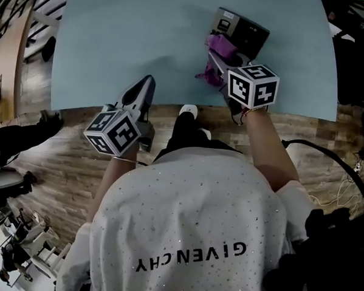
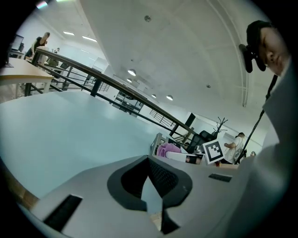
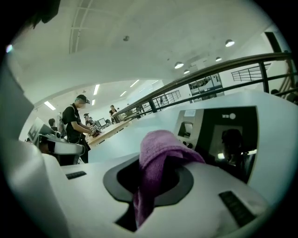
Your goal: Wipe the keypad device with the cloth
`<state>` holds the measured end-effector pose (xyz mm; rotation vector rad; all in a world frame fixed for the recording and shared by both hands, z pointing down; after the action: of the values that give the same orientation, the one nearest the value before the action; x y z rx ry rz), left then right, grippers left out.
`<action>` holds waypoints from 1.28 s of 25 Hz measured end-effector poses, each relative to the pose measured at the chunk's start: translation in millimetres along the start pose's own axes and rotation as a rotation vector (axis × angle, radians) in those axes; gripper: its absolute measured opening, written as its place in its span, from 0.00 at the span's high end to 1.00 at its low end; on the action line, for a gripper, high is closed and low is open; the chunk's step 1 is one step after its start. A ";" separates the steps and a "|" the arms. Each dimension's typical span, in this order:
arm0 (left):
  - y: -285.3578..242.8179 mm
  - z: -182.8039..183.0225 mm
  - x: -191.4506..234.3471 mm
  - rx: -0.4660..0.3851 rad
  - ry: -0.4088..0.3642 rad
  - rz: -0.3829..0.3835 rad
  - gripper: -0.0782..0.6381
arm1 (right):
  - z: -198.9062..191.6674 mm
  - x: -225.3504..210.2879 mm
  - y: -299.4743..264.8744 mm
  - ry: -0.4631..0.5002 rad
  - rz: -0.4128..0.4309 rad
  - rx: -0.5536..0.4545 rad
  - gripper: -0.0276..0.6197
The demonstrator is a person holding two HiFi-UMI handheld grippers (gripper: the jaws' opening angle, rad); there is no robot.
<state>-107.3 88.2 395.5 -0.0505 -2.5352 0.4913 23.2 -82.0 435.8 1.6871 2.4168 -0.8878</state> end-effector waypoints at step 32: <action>-14.6 -13.3 -38.3 0.022 -0.038 -0.068 0.89 | -40.0 -78.0 73.8 -0.324 -0.342 0.003 0.88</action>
<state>-66.9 73.8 391.4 0.0531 -2.5588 0.4982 129.7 -110.9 466.8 1.0400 2.5035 -1.1032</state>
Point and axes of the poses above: the fingertips, and each gripper's own axes: y backward along the fingers, x to its left, z out of its top, the point moved 4 cm from there along y, backward along the fingers, and after that the axes turned 3 degrees about -x, right-handed, at the moved point
